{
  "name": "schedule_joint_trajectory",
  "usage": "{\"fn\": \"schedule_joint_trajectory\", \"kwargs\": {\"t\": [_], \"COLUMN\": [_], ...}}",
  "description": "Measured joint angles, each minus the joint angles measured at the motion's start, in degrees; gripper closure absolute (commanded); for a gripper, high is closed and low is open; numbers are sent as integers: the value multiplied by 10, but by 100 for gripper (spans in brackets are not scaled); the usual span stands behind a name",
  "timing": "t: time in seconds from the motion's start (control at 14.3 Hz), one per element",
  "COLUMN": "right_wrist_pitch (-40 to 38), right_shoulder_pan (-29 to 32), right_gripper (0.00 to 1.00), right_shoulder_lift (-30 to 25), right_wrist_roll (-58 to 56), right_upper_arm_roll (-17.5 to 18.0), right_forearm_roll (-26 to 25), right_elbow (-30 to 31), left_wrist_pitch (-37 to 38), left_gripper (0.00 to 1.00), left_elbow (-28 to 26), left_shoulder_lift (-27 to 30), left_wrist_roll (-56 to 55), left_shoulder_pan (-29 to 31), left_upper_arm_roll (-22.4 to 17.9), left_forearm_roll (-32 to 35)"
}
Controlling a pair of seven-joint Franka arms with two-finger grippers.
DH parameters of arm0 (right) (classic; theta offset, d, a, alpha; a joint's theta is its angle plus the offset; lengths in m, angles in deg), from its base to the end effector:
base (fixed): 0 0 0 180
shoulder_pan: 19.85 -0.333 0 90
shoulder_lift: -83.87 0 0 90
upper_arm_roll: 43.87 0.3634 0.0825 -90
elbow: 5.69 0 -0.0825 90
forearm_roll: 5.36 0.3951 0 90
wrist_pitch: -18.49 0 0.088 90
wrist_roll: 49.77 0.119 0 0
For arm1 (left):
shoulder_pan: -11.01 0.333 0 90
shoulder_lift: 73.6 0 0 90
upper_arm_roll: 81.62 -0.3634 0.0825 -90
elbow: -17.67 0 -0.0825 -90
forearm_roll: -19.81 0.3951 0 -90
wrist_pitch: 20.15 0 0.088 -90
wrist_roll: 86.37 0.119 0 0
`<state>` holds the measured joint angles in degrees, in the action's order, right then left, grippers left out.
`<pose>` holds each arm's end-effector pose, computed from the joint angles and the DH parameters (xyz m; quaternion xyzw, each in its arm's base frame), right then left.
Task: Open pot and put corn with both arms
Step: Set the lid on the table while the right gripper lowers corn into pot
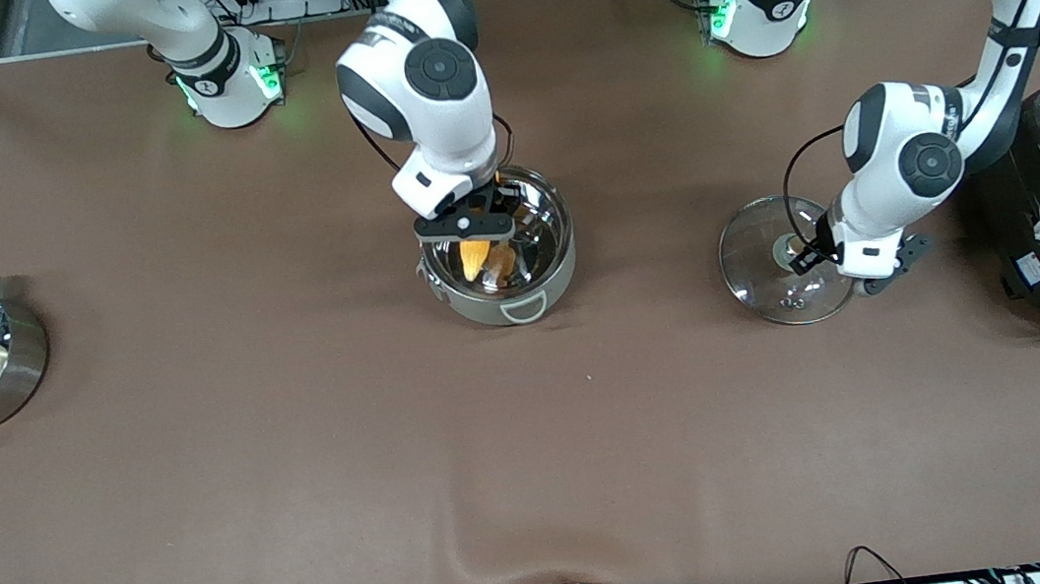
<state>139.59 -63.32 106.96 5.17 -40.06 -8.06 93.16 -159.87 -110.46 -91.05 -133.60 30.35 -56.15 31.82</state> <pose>0.4692 0.4972 0.3762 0.9983 -0.0571 0.0012 0.0097 0.5540 -0.0563 0.2643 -0.9597 -0.2792 0.0282 0.0141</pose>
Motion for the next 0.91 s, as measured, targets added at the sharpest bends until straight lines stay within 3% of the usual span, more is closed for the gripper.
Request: {"fn": "schedule_joint_trajectory", "kwargs": {"t": [0.35, 0.42, 0.49, 0.56, 0.63, 0.91], "right_wrist_pitch": [56, 59, 61, 62, 62, 64], "right_shoulder_pan": [-19, -23, -24, -25, -25, -25], "right_gripper": [82, 68, 28, 10, 0, 0], "right_shoulder_lift": [46, 50, 52, 52, 52, 52], "right_wrist_roll": [47, 51, 52, 53, 53, 53], "right_upper_arm_roll": [1, 1, 1, 1, 0, -3], "right_forearm_roll": [-22, -23, -23, -23, -23, -24], "right_elbow": [1, 1, 0, 0, 0, -3], "left_wrist_pitch": [37, 68, 108, 154, 198, 338], "left_gripper": [0, 0, 0, 0, 0, 0], "left_elbow": [57, 81, 110, 145, 180, 299], "left_shoulder_lift": [65, 79, 90, 98, 103, 105], "left_wrist_roll": [44, 67, 93, 123, 155, 269], "left_shoulder_pan": [2, 2, 3, 3, 3, 7], "left_upper_arm_roll": [1, 1, 1, 1, 1, 1], "left_forearm_roll": [0, 0, 0, 0, -1, -33]}}
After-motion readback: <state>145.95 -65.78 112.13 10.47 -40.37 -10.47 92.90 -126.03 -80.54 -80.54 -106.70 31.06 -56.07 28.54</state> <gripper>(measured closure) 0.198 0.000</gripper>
